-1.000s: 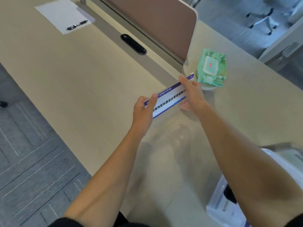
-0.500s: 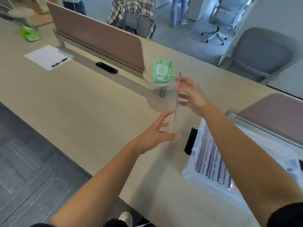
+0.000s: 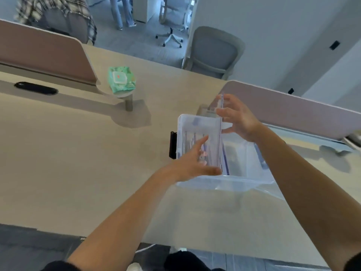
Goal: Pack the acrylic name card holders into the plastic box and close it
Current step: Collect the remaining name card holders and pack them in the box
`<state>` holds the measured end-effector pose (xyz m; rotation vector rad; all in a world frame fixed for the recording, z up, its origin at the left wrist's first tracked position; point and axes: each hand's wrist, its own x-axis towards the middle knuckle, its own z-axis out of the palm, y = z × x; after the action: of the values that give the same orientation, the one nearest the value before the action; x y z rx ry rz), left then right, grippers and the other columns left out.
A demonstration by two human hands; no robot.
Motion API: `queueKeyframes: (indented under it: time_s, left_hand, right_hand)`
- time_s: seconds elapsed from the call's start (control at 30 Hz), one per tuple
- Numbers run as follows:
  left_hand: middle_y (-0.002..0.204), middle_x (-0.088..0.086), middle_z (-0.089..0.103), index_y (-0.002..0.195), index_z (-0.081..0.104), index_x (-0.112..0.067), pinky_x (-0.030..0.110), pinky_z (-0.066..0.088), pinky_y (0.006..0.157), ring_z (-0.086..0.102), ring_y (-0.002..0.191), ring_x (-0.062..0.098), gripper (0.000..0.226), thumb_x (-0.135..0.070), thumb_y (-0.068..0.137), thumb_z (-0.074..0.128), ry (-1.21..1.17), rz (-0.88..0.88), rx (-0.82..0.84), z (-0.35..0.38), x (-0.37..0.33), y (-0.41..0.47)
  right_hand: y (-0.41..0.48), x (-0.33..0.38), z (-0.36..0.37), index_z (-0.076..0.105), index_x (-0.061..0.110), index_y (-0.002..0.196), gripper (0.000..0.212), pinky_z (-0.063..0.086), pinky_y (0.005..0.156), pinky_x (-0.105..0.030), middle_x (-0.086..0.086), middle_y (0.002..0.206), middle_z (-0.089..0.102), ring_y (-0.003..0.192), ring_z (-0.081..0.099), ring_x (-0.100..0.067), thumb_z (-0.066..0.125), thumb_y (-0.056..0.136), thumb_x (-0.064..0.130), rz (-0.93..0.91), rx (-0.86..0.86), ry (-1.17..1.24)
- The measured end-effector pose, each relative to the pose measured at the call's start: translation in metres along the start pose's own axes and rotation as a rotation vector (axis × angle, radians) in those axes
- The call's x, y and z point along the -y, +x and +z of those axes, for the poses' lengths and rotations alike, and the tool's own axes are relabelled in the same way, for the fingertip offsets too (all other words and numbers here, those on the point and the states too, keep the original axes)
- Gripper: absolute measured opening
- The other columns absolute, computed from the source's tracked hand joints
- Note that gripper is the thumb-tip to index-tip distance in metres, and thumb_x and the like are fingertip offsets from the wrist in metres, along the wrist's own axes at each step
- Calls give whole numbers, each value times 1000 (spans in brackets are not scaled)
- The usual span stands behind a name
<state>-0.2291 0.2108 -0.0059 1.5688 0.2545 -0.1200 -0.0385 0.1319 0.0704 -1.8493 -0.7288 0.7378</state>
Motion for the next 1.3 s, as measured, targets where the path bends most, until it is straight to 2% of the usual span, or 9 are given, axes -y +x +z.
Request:
queueKeyframes:
  time_s: [0.1, 0.2, 0.3, 0.37, 0.47, 0.57, 0.67, 0.97, 1.3]
  left_hand:
    - [162, -4, 18, 152, 13, -40, 37, 29, 114, 24, 146, 18, 106, -53, 70, 79, 266, -43, -41, 8, 12, 29]
    - [158, -9, 20, 147, 28, -40, 34, 28, 111, 18, 146, 15, 83, -61, 78, 68, 512, -37, -198, 8, 27, 61]
    - [157, 2, 15, 145, 33, -37, 43, 14, 117, 6, 148, 24, 70, -61, 85, 59, 781, -90, -341, 5, 44, 99]
    - [158, 13, 9, 144, 35, -34, 44, 8, 118, -1, 148, 30, 68, -61, 86, 58, 910, -186, -458, -1, 56, 125]
    - [156, 22, 10, 143, 33, -27, 46, 15, 117, 5, 145, 37, 69, -60, 86, 55, 1091, -298, -620, -11, 72, 149]
    - [157, 19, 7, 146, 24, -22, 49, 31, 110, 18, 142, 39, 73, -50, 87, 58, 1061, -397, -691, -12, 77, 155]
    - [158, 13, 8, 147, 21, -24, 48, 42, 99, 30, 138, 36, 75, -49, 86, 59, 1066, -425, -730, -8, 79, 157]
    - [159, 4, 3, 146, 18, -27, 47, 45, 95, 30, 139, 29, 79, -55, 84, 57, 1054, -414, -726, -13, 82, 159]
    - [158, 10, 5, 149, 16, -22, 45, 48, 91, 30, 139, 32, 86, -61, 84, 55, 1115, -401, -727, -12, 81, 160]
  right_hand:
    - [-11, -28, -44, 44, 31, 139, 74, 55, 83, -47, -4, 141, 47, 119, 54, -33, 72, 73, 47, 32, -15, 9]
    - [-10, -64, -89, 43, 30, 140, 72, 53, 77, -44, -4, 141, 47, 122, 53, -33, 71, 75, 43, 60, -40, 81]
    - [-1, -103, -127, 47, 34, 136, 72, 51, 86, -52, -5, 141, 50, 124, 54, -32, 75, 71, 48, 82, -9, 122]
    - [10, -124, -146, 50, 37, 134, 66, 52, 81, -46, -3, 143, 49, 123, 54, -27, 75, 73, 43, 85, 6, 149]
    - [28, -154, -163, 54, 38, 131, 64, 52, 74, -40, 0, 144, 49, 125, 54, -23, 74, 71, 35, 139, 35, 212]
    - [47, -182, -166, 55, 40, 129, 66, 50, 86, -54, 0, 144, 48, 127, 51, -24, 76, 68, 37, 221, 75, 254]
    - [66, -212, -156, 51, 39, 133, 60, 43, 99, -62, 2, 145, 44, 128, 46, -28, 77, 80, 29, 316, 62, 247]
    - [105, -256, -114, 42, 28, 142, 59, 39, 99, -54, -8, 148, 40, 120, 44, -31, 66, 91, 12, 471, 70, 171]
    - [120, -280, -106, 37, 28, 151, 68, 26, 112, -59, -8, 159, 31, 145, 29, -34, 66, 91, 12, 549, 46, 199]
